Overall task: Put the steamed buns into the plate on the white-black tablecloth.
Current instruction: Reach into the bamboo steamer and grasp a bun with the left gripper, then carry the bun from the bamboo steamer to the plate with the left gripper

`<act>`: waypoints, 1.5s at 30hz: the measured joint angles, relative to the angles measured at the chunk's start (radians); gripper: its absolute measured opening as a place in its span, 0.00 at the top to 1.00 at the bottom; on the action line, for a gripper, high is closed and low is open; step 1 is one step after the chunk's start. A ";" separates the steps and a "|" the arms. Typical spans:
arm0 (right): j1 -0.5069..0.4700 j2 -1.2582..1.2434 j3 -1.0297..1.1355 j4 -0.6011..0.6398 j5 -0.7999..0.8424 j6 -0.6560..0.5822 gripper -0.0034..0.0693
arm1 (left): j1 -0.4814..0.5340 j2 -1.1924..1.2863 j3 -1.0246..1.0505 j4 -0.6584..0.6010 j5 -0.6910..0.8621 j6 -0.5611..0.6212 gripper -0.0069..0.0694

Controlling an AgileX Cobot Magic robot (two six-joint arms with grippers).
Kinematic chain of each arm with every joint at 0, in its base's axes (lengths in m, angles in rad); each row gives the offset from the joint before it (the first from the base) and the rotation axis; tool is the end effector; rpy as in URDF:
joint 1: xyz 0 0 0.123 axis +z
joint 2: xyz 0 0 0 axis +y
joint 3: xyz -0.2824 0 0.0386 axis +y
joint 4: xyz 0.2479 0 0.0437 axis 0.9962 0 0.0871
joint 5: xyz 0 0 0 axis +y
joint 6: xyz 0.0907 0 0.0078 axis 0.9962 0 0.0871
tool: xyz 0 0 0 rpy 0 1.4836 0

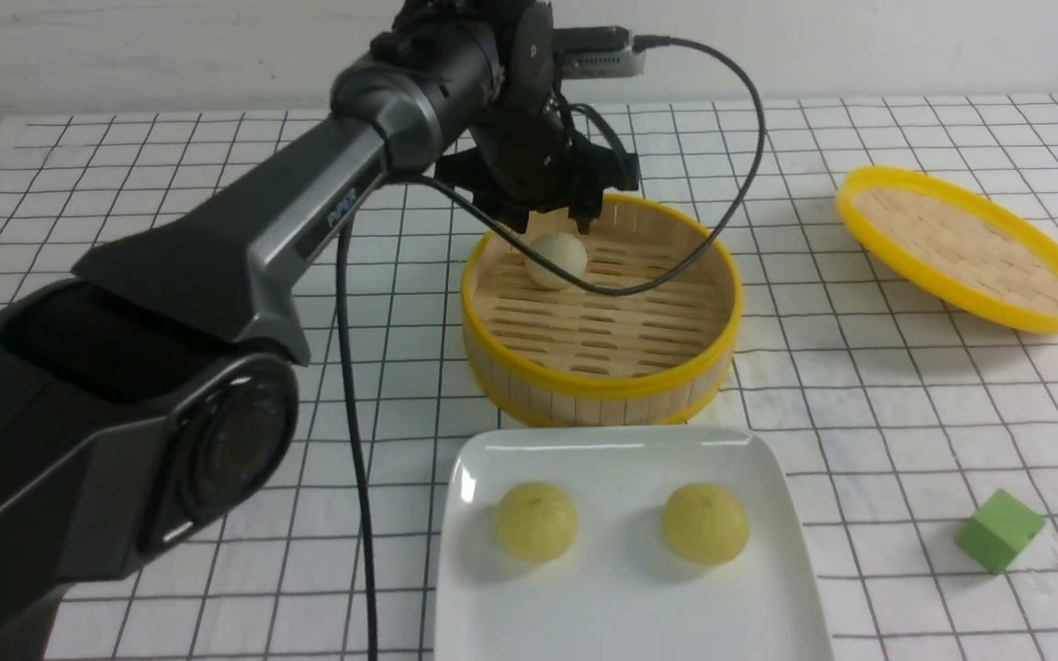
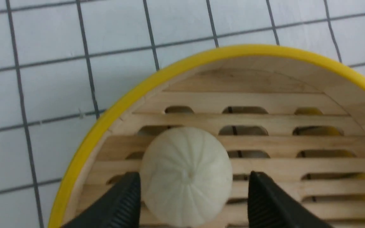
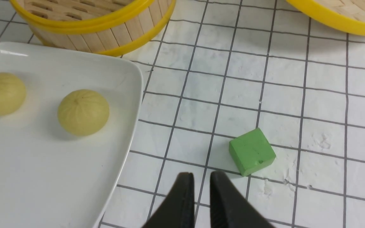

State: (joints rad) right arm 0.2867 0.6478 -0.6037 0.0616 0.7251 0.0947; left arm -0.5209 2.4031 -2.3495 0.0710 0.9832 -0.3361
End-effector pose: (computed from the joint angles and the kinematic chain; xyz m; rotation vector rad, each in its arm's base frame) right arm 0.1124 0.0370 0.2995 -0.1871 2.2580 0.2744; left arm 0.4690 -0.2629 0.2410 0.2597 2.5228 -0.2555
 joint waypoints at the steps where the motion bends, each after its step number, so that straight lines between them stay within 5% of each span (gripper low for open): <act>1: 0.000 0.000 0.000 0.000 0.000 0.000 0.82 | 0.000 0.012 -0.001 0.010 -0.014 0.000 0.30; 4: 0.000 0.000 0.000 0.000 0.000 0.000 0.81 | 0.000 0.052 -0.005 0.027 -0.038 -0.001 0.38; 11: 0.000 0.000 0.000 0.001 0.000 0.000 0.80 | 0.000 0.072 -0.037 0.033 0.033 -0.002 0.85; 15: 0.000 0.000 0.000 0.004 0.009 0.000 0.79 | -0.005 0.016 -0.130 0.024 0.201 0.002 0.88; 23: 0.000 0.000 0.000 0.009 0.012 0.000 0.79 | -0.022 -0.292 -0.211 0.011 0.254 0.064 0.88; 27: 0.000 0.000 0.000 0.012 0.019 0.000 0.78 | -0.023 -0.479 -0.054 -0.071 0.254 0.084 0.88; 34: 0.000 0.000 0.000 0.019 0.020 0.000 0.77 | -0.116 -0.779 0.603 -0.234 0.254 0.168 0.87; 35: 0.000 0.000 0.000 0.025 0.020 0.000 0.77 | -0.182 -0.819 0.819 -0.242 0.231 0.159 0.87; 41: 0.000 0.000 0.000 0.048 0.020 0.000 0.76 | -0.327 -0.811 1.138 -0.248 -0.084 0.127 0.86; 45: 0.000 0.000 0.000 0.050 0.029 0.000 0.76 | -0.349 -0.775 1.183 -0.251 -0.216 0.113 0.84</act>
State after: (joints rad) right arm 0.2867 0.6478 -0.6037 0.1119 0.7540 0.0947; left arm -0.8699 1.6281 -1.1665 -0.1805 0.7670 -0.2234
